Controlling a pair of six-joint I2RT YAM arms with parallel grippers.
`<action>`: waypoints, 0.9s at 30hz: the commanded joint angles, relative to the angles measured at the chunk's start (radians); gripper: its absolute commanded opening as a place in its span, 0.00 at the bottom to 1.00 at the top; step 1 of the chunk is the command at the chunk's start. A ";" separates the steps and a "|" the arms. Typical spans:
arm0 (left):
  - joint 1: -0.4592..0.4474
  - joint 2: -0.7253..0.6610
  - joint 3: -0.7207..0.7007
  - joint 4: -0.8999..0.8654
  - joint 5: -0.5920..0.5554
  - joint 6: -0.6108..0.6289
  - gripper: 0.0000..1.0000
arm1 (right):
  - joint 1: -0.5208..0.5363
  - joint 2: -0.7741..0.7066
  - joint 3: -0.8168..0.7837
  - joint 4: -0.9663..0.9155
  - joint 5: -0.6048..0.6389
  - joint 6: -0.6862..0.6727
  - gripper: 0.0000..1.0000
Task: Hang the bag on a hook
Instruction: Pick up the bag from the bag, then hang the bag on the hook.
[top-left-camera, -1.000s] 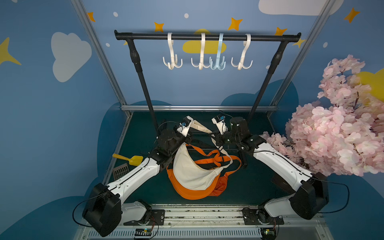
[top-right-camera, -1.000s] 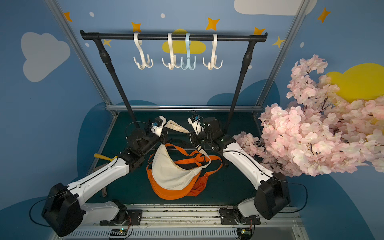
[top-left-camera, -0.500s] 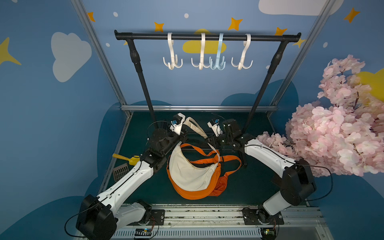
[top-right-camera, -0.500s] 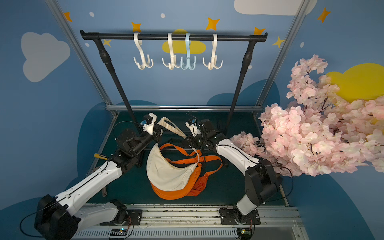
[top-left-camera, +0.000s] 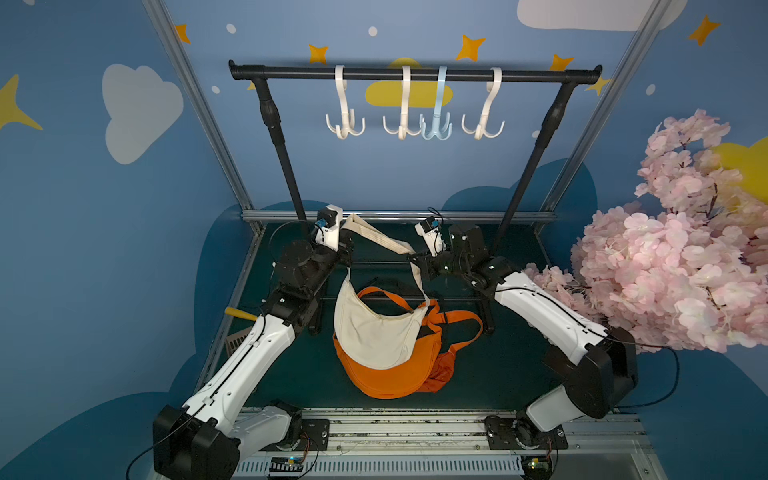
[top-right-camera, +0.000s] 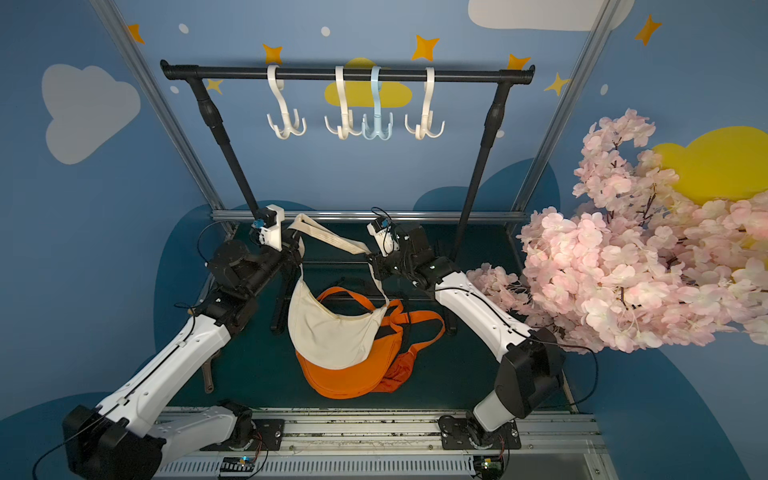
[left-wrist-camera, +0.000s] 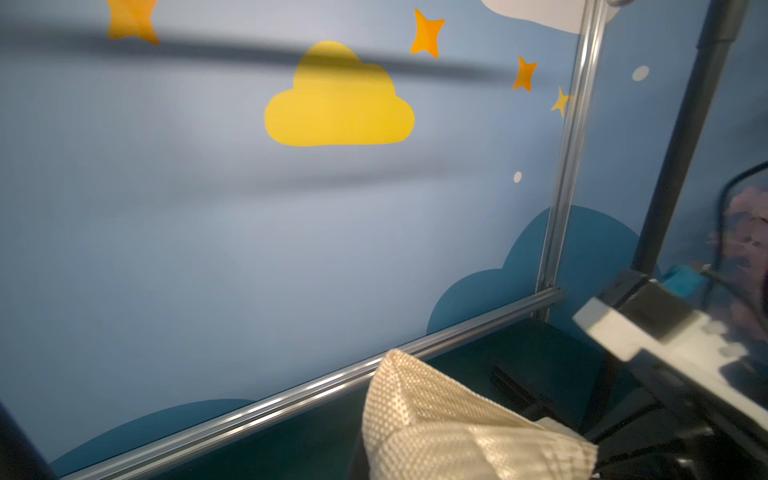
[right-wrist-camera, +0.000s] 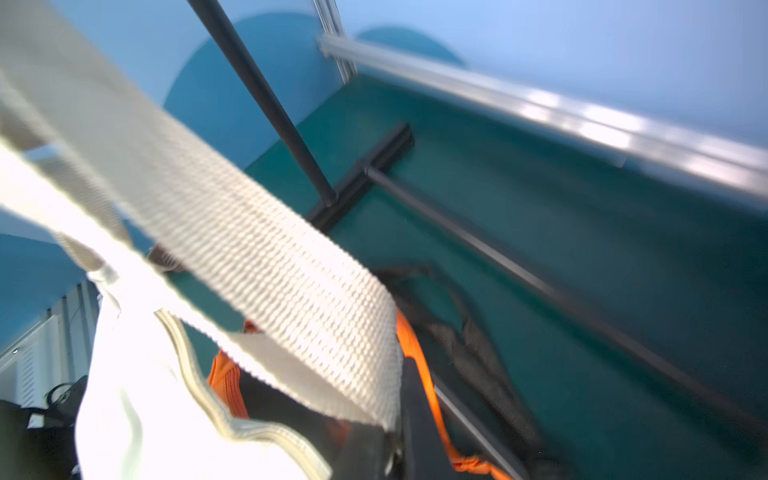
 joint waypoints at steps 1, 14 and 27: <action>0.055 -0.035 0.098 -0.045 -0.030 -0.048 0.04 | 0.033 -0.072 0.114 -0.015 0.122 -0.045 0.00; 0.107 0.063 0.470 -0.273 0.068 -0.089 0.04 | 0.155 0.071 0.577 0.036 0.265 -0.112 0.00; 0.196 0.249 0.876 -0.544 0.209 -0.125 0.04 | 0.180 0.392 1.122 -0.075 0.289 -0.133 0.00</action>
